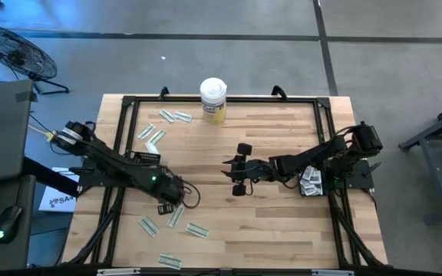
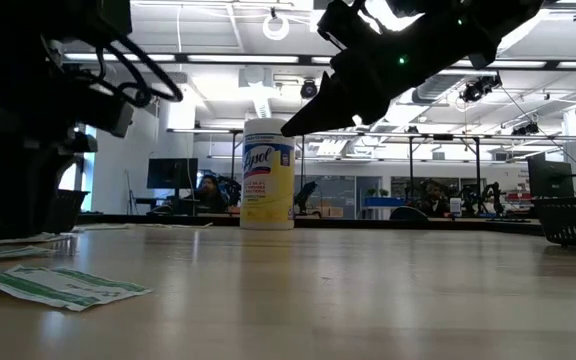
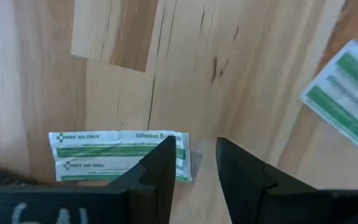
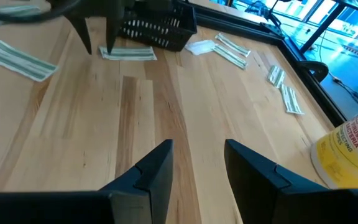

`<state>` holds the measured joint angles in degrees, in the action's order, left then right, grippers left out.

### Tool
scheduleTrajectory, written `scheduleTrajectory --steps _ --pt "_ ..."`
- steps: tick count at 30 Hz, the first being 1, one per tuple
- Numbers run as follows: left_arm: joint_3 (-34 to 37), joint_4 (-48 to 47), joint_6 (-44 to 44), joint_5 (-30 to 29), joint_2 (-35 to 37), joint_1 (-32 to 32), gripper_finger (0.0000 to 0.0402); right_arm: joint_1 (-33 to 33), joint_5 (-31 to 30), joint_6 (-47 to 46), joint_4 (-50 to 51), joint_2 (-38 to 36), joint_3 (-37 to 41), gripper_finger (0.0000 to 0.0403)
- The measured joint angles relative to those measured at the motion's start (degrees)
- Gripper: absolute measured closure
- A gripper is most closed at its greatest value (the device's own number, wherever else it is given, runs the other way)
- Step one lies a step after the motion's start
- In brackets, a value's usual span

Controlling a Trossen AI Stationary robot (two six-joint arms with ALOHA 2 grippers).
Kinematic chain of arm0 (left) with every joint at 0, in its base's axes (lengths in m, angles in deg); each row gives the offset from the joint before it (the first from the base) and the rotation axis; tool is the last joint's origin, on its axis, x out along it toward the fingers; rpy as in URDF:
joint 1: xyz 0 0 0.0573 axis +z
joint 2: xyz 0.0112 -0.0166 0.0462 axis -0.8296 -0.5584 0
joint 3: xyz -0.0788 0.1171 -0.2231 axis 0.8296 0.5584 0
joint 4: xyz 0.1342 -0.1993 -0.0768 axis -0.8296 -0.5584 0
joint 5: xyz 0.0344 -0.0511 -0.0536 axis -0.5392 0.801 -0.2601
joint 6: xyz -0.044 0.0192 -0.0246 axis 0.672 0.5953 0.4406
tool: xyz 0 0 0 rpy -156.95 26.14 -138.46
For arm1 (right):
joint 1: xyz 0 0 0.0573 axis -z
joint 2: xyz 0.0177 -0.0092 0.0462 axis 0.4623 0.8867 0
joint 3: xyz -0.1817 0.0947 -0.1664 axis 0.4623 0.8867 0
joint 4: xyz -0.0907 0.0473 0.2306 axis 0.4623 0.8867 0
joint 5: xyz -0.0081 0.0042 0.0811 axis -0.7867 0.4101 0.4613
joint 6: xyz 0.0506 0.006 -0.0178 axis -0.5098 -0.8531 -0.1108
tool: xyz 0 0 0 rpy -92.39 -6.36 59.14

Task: Pick & Place First Aid Supplies
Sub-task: Put the bandage into the left black basket

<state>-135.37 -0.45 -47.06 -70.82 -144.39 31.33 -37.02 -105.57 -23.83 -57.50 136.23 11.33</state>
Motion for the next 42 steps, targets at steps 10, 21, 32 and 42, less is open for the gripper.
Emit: scheduleTrajectory --steps 10,21,32,42 --pt "-0.26 -0.67 1.05 -0.17 -3.72 0.00 0.0291 0.10 1.10 0.00 -0.55 0.00 0.00 0.0265" --pt "-0.11 -0.47 0.73 -0.62 -3.86 -0.07 0.0388 0.10 1.10 0.00 -0.53 0.00 0.00 0.0265" --pt "-4.69 -2.20 -8.03 -2.86 -4.08 0.05 0.0400 0.10 1.10 0.00 -0.53 0.00 0.00 0.0265" --pt "-18.22 -27.45 -8.69 -5.08 -4.02 0.02 0.0401 0.10 1.97 0.00 -0.27 0.00 0.00 0.0265"
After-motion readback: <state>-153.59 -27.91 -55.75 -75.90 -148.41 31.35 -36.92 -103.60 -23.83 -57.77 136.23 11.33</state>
